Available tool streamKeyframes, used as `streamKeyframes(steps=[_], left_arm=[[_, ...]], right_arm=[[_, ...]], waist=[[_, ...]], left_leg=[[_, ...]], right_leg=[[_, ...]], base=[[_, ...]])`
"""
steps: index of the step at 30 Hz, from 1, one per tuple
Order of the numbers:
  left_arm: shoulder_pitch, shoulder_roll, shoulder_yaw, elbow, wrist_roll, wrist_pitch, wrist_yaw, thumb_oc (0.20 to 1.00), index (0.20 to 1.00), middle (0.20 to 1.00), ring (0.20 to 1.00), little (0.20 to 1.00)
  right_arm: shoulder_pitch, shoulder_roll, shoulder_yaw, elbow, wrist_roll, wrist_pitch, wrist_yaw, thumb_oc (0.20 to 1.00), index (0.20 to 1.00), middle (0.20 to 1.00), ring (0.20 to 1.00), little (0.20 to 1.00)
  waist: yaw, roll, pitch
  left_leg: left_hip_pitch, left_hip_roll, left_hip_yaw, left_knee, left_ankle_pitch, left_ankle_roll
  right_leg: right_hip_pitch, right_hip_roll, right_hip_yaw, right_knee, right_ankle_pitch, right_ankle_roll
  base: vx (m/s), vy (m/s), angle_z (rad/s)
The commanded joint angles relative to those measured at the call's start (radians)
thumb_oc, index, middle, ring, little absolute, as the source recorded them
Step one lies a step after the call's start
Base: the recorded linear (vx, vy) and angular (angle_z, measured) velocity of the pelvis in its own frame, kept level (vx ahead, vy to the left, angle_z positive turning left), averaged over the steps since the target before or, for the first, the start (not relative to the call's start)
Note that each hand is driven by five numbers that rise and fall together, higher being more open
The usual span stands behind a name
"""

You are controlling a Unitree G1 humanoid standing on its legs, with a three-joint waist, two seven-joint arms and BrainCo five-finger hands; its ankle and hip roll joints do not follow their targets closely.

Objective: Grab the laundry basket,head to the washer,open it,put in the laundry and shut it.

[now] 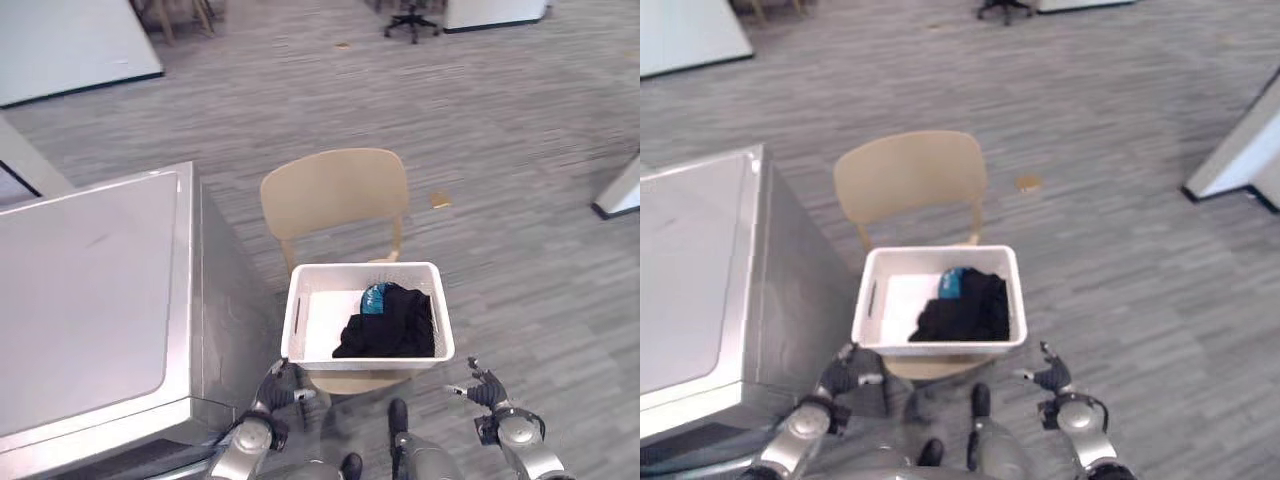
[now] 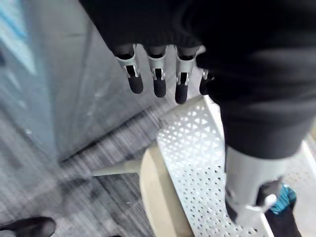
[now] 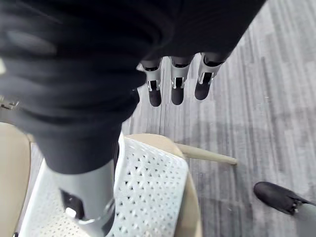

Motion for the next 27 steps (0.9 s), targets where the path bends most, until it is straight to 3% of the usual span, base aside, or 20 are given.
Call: streamKeyframes(steps=[1, 2, 8, 11, 16, 18, 27], left_arm=[[-0.027, 0.049, 0.023, -0.039, -0.009, -0.029, -0.007, 1.0, 1.0, 1.0, 1.0, 1.0], [-0.021, 0.055, 0.032, -0.046, 0.004, -0.03, -0.002, 1.0, 1.0, 1.0, 1.0, 1.0], [-0.011, 0.071, 0.053, -0.049, 0.039, -0.038, 0.007, 1.0, 1.0, 1.0, 1.0, 1.0], [0.012, 0.089, 0.057, -0.043, 0.059, -0.045, 0.009, 1.0, 1.0, 1.0, 1.0, 1.0], [0.018, 0.114, 0.054, -0.051, 0.058, -0.051, 0.008, 1.0, 1.0, 1.0, 1.0, 1.0], [-0.002, 0.127, 0.037, -0.049, 0.052, -0.058, 0.011, 1.0, 1.0, 1.0, 1.0, 1.0], [-0.083, 0.114, -0.03, 0.027, -0.008, -0.069, 0.05, 1.0, 1.0, 1.0, 1.0, 1.0]], right_arm=[[-0.004, -0.059, -0.02, -0.11, -0.045, -0.043, -0.018, 1.0, 1.0, 1.0, 1.0, 1.0], [-0.005, -0.096, -0.019, -0.186, -0.095, -0.05, -0.024, 1.0, 1.0, 1.0, 1.0, 1.0], [-0.019, -0.206, -0.008, -0.34, -0.228, -0.059, -0.018, 1.0, 1.0, 1.0, 1.0, 1.0], [-0.06, -0.274, 0.031, -0.367, -0.302, -0.06, -0.007, 1.0, 1.0, 1.0, 1.0, 1.0], [-0.171, -0.315, 0.118, -0.298, -0.355, -0.053, -0.016, 1.0, 1.0, 1.0, 1.0, 1.0], [-0.272, -0.33, 0.2, -0.191, -0.391, -0.041, -0.035, 1.0, 1.0, 1.0, 1.0, 1.0], [-0.577, -0.264, 0.413, 0.206, -0.516, 0.038, -0.114, 1.0, 1.0, 1.0, 1.0, 1.0]], waist=[[0.01, -0.028, 0.014], [0.009, -0.029, 0.019], [0.006, -0.037, 0.015], [0.024, -0.048, 0.009], [0.061, -0.064, 0.026], [0.1, -0.073, 0.053], [0.176, -0.055, 0.133]], left_leg=[[-0.083, 0.037, 0.092, -0.063, 0.113, -0.014], [-0.086, 0.06, 0.137, -0.072, 0.115, -0.017], [-0.09, 0.109, 0.236, -0.122, 0.139, -0.018], [-0.078, 0.113, 0.231, -0.149, 0.151, -0.019], [-0.087, 0.112, 0.215, -0.157, 0.162, -0.023], [-0.119, 0.109, 0.187, -0.156, 0.171, -0.026], [-0.245, 0.088, 0.112, -0.146, 0.216, -0.04]], right_leg=[[0.127, -0.013, -0.001, -0.047, -0.139, 0.112], [0.148, -0.025, -0.055, -0.056, -0.149, 0.109], [0.161, -0.039, -0.131, -0.058, -0.168, 0.109], [0.169, -0.042, -0.159, -0.052, -0.18, 0.11], [0.16, -0.044, -0.183, -0.041, -0.189, 0.108], [0.139, -0.049, -0.21, -0.029, -0.195, 0.105], [0.027, -0.06, -0.253, 0.018, -0.192, 0.1]], base=[[0.07, -0.108, 1.29], [0.04, -0.064, 0.64], [0.03, -0.006, 0.6], [0.1, 0.037, 0.31], [0.03, 0.01, 0.2], [-0.04, -0.012, 0.1], [-0.04, 0.002, 0.38]])
